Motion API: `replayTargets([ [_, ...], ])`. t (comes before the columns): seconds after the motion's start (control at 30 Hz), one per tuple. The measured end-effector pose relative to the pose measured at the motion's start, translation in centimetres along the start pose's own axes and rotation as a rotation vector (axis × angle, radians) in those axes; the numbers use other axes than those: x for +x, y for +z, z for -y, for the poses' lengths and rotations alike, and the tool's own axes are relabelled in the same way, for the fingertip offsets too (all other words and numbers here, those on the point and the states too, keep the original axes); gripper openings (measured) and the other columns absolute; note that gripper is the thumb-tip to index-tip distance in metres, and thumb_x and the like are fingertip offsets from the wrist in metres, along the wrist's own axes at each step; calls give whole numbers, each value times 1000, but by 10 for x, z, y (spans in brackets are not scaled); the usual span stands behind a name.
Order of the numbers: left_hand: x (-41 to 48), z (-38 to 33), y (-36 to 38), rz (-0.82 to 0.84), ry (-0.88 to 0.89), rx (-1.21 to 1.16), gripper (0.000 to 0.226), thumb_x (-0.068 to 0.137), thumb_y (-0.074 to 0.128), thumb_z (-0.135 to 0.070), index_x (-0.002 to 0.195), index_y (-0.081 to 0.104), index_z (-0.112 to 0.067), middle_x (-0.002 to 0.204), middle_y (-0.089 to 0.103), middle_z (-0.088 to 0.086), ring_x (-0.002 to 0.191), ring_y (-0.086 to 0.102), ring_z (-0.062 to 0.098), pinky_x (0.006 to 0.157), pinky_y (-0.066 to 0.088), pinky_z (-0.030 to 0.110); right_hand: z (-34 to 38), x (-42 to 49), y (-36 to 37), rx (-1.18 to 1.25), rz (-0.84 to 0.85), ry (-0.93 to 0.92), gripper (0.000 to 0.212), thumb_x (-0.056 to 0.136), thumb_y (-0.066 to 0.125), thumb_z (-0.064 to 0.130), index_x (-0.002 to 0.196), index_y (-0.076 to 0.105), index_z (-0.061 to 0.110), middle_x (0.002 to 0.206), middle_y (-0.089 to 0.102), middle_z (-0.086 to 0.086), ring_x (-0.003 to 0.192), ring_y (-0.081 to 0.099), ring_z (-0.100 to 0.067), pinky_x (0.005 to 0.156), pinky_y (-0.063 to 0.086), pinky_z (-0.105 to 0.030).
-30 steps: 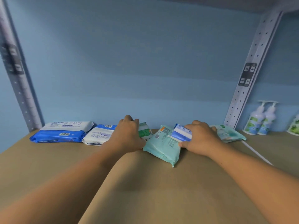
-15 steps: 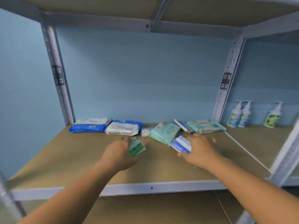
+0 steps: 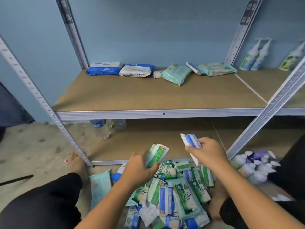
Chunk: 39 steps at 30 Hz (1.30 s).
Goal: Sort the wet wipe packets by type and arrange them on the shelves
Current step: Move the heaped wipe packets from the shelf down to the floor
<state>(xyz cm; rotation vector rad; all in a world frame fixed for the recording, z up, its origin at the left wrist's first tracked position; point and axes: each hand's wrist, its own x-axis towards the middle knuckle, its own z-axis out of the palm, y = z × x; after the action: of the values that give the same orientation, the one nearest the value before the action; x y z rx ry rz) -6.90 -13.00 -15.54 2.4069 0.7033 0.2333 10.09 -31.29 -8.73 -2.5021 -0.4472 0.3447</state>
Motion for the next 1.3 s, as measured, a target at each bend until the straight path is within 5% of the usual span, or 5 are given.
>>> replayTargets([
  [0.27,-33,72,95,275,-275,180,66,88,52,-60,142,46,-23,116,65,7,119,52,27,93,46,37,-65,-27,98,-188,303,241,73,78,70,62,135,57,20,128,65,1,96,65,-18,72,48,-26],
  [0.37,-41,81,119,318,-314,285,71,92,46,-62,150,35,-24,130,60,2,134,37,26,103,36,45,-87,-27,126,-271,373,266,64,73,68,70,115,57,23,111,63,4,91,64,-18,72,55,-30],
  [0.5,-47,90,141,337,-307,359,76,94,42,-63,156,23,-22,150,40,2,139,31,30,109,31,50,-98,-23,140,-329,415,290,78,79,66,68,135,55,16,122,64,-2,101,65,-23,64,48,-28],
  [1.0,-31,102,160,313,-185,308,56,98,49,-44,149,34,-28,140,42,6,120,49,28,94,48,41,-112,-24,180,-432,438,125,77,89,65,52,153,34,21,155,37,-7,133,50,-30,97,52,-41],
  [1.3,-32,95,152,316,-187,303,56,97,49,-39,150,36,-28,143,42,4,124,47,27,98,47,42,-111,-27,174,-494,384,78,47,97,58,42,134,53,13,132,54,-6,117,59,-28,87,53,-38],
])
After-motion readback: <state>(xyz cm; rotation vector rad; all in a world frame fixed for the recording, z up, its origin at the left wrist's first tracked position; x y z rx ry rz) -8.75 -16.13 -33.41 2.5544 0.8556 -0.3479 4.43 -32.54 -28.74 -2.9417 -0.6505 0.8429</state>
